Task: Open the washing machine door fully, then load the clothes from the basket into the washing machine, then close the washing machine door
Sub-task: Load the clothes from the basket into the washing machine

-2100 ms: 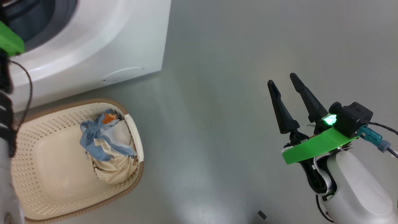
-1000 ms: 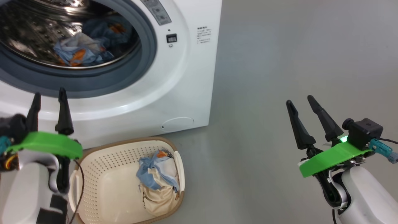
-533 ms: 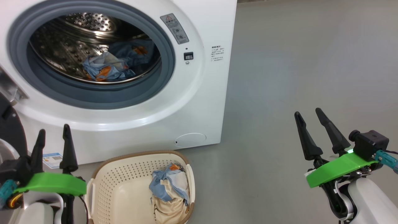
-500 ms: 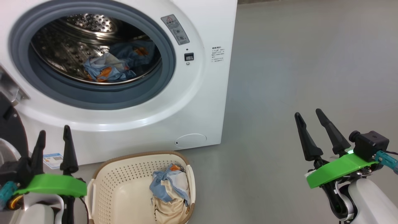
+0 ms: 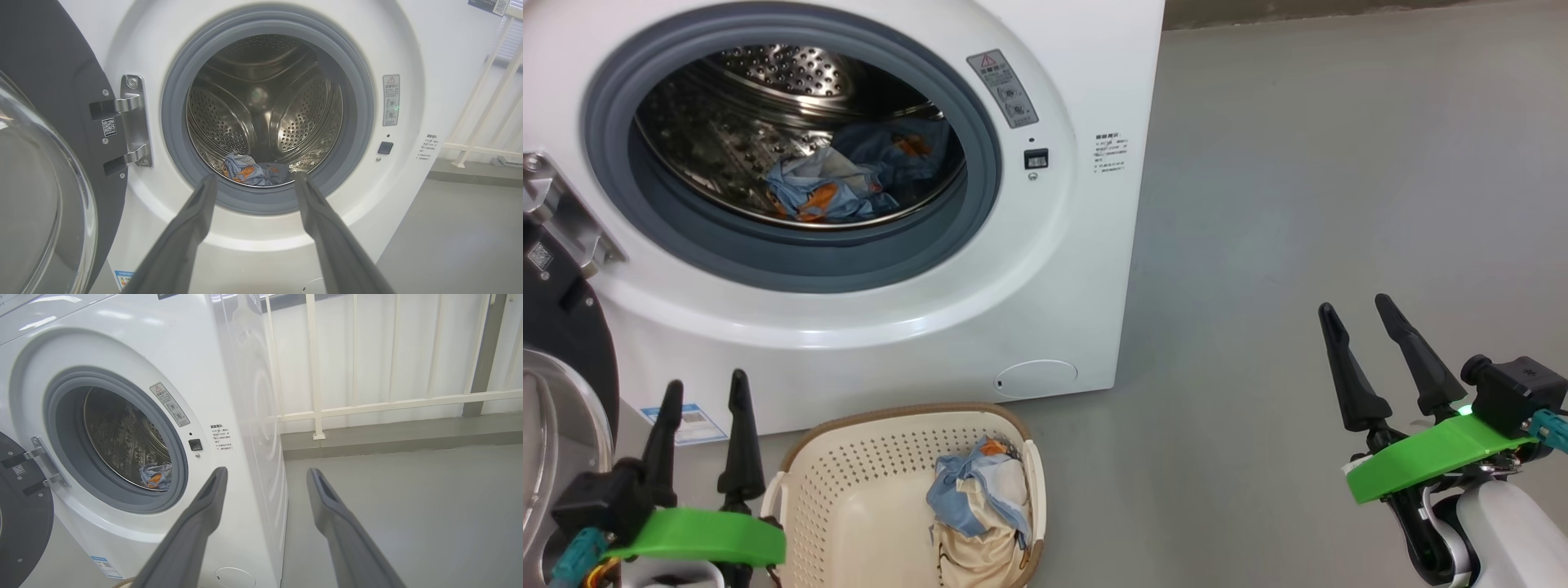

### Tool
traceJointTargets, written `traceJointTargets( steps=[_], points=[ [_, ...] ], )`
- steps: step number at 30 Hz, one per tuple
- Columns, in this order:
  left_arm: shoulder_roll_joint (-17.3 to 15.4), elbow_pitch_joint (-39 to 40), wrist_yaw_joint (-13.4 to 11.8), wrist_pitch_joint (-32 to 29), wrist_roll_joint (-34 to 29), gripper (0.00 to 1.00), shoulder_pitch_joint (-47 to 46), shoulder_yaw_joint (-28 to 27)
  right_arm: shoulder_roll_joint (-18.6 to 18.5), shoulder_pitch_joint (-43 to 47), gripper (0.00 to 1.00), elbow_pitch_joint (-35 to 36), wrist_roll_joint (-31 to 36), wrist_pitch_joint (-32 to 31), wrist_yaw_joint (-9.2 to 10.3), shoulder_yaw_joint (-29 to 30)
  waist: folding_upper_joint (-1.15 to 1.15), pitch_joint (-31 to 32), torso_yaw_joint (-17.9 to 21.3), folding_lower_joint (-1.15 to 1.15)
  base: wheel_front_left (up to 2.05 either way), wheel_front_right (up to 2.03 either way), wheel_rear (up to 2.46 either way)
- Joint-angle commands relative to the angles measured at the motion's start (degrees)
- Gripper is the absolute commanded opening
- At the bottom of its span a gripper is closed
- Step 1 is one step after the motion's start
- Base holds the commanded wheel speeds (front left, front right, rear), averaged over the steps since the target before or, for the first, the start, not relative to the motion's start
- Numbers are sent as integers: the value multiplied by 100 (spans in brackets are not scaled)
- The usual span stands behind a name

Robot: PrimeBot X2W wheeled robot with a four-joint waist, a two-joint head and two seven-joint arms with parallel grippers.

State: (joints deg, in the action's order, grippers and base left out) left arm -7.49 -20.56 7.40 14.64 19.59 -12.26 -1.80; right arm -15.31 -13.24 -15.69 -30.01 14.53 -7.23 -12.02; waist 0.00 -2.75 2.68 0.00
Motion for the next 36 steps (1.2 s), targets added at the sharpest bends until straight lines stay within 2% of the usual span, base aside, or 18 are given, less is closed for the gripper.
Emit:
traceJointTargets(
  steps=[1, 27, 36],
  points=[
    [-101, 201, -60, 35, 16, 100, 10, -156, -98, 15, 100, 151, 93, 47, -25, -51, 0, 25, 3, 0, 0, 0, 0],
    [-72, 340, -132, -52, 122, 100, 131, 24, -125, -17, 100, 107, 131, 47, -25, -132, 0, -54, 35, 0, 0, 0, 0],
    [-35, 129, -92, -142, 272, 100, -17, 169, -108, -90, 100, 121, 134, 47, -25, -130, 0, -380, 128, 0, 0, 0, 0]
  ],
)
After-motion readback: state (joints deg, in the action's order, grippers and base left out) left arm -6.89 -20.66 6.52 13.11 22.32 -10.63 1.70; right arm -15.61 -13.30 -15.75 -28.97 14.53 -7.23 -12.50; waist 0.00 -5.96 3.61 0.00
